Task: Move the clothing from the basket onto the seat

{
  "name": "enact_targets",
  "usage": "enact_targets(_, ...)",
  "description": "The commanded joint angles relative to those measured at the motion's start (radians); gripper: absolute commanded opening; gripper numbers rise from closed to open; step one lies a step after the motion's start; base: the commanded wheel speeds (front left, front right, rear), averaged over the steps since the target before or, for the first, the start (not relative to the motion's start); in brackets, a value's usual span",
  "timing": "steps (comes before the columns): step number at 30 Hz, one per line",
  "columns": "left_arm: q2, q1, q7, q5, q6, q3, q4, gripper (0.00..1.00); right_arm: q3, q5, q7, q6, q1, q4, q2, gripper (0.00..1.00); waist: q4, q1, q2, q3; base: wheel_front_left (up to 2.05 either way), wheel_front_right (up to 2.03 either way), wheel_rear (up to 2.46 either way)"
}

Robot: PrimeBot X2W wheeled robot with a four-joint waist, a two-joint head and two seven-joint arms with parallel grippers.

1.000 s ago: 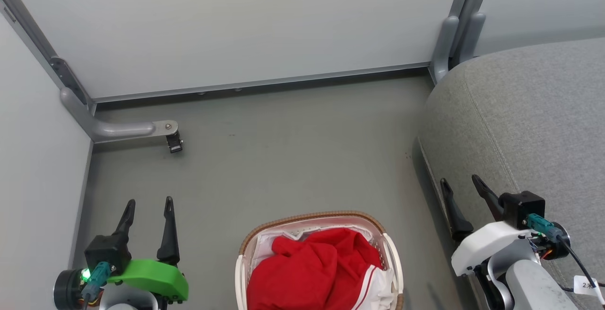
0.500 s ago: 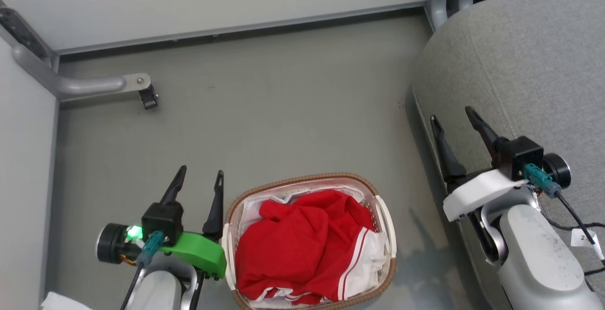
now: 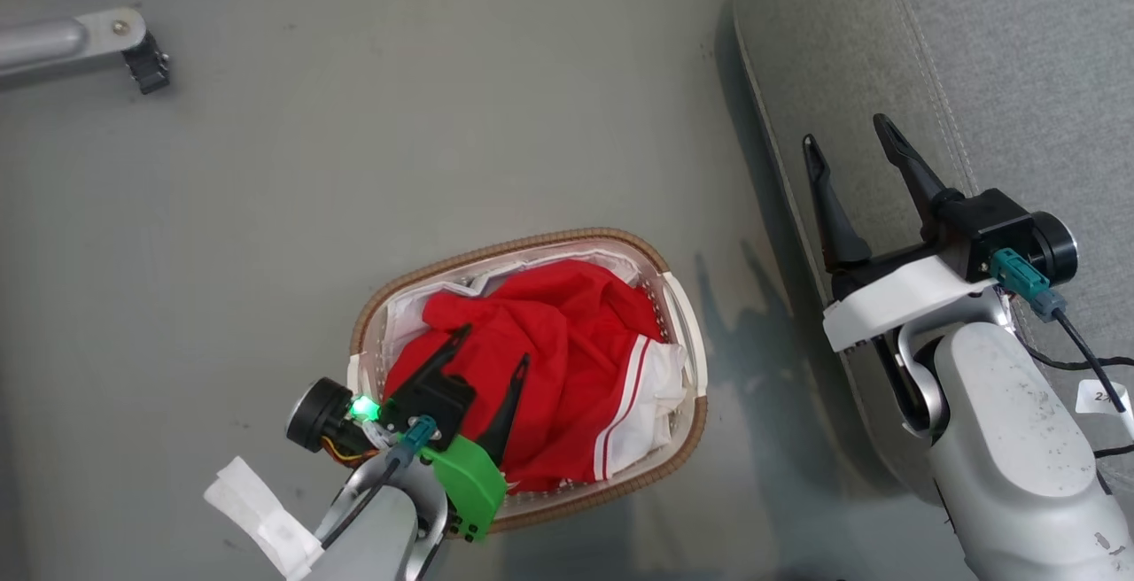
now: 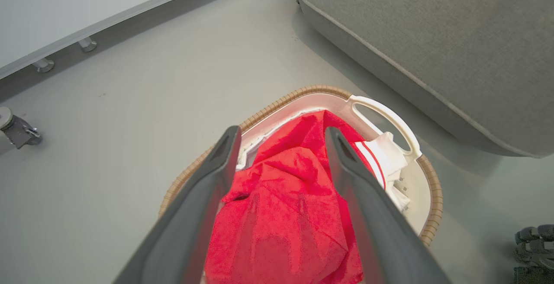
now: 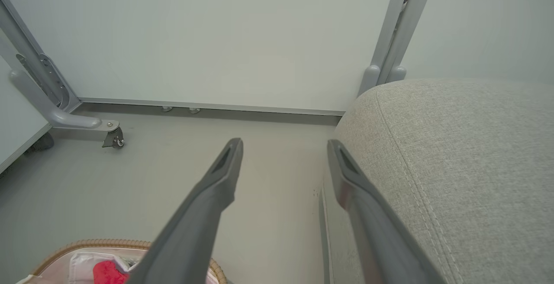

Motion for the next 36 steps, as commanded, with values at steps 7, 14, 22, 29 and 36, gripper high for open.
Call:
enact_targets(7,0.031,-0.074,-0.001,-0.028,-0.002,-0.134,0.125,1.00,-0.013,-0.012,-0.002,-0.001,-0.014,-0.010,0.011,1.00,-0.069,-0.0001,0.0044,0.132,0.00,0.00,0.00)
enact_targets(14,0.038,-0.122,-0.001,-0.035,-0.002,-0.196,0.259,1.00,-0.022,-0.018,-0.002,-0.001,-0.021,-0.008,0.021,1.00,-0.065,-0.0001,0.0044,0.163,0.00,0.00,0.00)
enact_targets(22,0.021,-0.192,-0.001,-0.038,-0.002,-0.230,0.334,1.00,-0.016,-0.019,-0.002,-0.001,-0.040,-0.013,0.031,1.00,-0.063,-0.0001,0.0044,0.201,0.00,0.00,0.00)
enact_targets(29,-0.005,-0.264,-0.001,-0.032,-0.002,-0.278,0.372,1.00,-0.022,-0.014,-0.002,-0.001,-0.051,-0.005,0.039,1.00,-0.082,-0.0001,0.0044,0.239,0.00,0.00,0.00)
enact_targets(36,-0.018,-0.333,-0.001,-0.012,0.024,-0.281,0.408,1.00,-0.028,-0.011,-0.002,-0.001,-0.051,-0.001,0.049,1.00,-0.104,-0.0001,0.0044,0.274,0.00,0.00,0.00)
